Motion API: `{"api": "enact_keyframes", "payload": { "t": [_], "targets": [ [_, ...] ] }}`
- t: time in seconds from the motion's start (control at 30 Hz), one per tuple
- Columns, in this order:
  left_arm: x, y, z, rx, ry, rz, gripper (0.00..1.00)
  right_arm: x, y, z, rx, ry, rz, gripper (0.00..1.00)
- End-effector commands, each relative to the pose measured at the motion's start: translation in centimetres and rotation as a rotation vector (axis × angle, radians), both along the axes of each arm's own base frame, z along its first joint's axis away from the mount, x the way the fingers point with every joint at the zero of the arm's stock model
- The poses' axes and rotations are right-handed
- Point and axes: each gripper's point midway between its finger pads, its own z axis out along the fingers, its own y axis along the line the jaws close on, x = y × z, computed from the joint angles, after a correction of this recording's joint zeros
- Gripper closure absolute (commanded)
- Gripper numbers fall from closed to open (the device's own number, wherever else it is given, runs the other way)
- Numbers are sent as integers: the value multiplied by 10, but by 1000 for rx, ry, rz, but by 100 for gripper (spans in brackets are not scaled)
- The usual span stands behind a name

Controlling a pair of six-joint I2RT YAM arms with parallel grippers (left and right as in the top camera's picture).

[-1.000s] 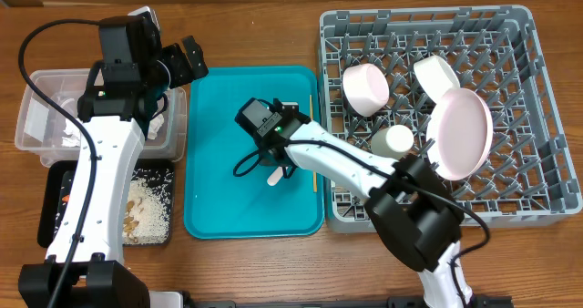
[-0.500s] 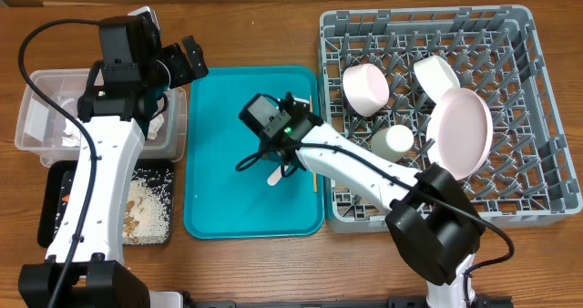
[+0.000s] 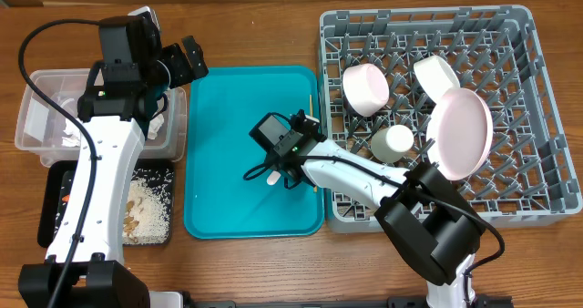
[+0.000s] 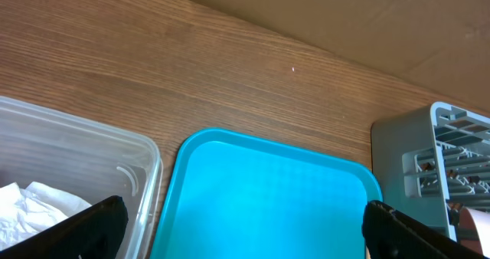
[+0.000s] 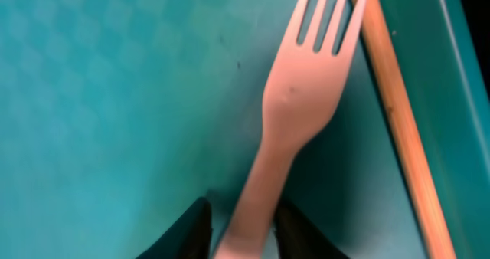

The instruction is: Sort waste into correct bins and load items into the dishwasher

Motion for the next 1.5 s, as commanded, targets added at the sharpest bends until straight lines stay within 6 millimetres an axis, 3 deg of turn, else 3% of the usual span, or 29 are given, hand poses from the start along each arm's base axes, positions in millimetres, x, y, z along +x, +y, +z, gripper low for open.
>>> {"api": "enact_keyframes", "payload": {
  "t": [0.0,0.1,0.3,0.77,1.13,1.47],
  "targets": [
    [1,0,15,-7,-33,15,0,1,-9,-13,-16,-16,-24,74],
    [1,0,15,-7,-33,15,0,-1,-6,-30,-12,5,-17,78],
    [1,0,15,-7,-33,15,0,-1,-7,-30,-10,10,-18,96],
    [1,0,15,-7,-33,15,0,0,-2,-24,1,7,17,96],
    [1,0,15,-7,-33,15,0,10,12,40,-18,-128,271,96],
    [1,0,15,-7,-33,15,0,2,18,132,38,-301,473,96]
  ]
}}
